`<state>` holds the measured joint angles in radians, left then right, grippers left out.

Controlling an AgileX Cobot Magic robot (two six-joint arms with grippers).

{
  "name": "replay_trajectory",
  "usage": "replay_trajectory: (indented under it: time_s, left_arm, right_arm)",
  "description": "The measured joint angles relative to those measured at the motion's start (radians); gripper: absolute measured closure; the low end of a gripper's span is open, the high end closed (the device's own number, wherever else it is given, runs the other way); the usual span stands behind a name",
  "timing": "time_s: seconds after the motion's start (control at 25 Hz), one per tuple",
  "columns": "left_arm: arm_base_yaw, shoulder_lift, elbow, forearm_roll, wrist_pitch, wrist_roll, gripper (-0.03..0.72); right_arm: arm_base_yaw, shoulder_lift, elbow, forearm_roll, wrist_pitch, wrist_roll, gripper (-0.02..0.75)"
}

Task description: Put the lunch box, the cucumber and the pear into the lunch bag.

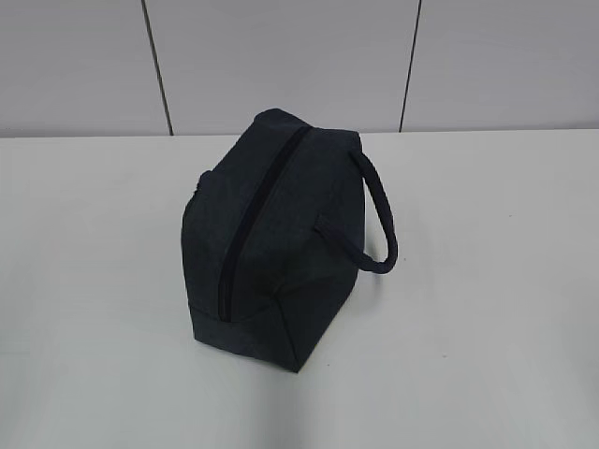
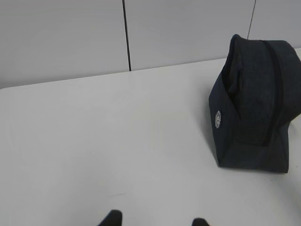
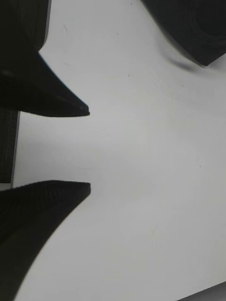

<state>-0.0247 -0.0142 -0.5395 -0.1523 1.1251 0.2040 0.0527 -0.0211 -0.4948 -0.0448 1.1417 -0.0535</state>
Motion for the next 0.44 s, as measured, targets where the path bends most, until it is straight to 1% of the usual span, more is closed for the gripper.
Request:
replay_trajectory:
  time_s: [0.44]
  left_arm:
    - [0.0, 0.0, 0.0, 0.0, 0.0, 0.0, 0.412]
  right_arm:
    - [0.0, 0.0, 0.0, 0.0, 0.0, 0.0, 0.388]
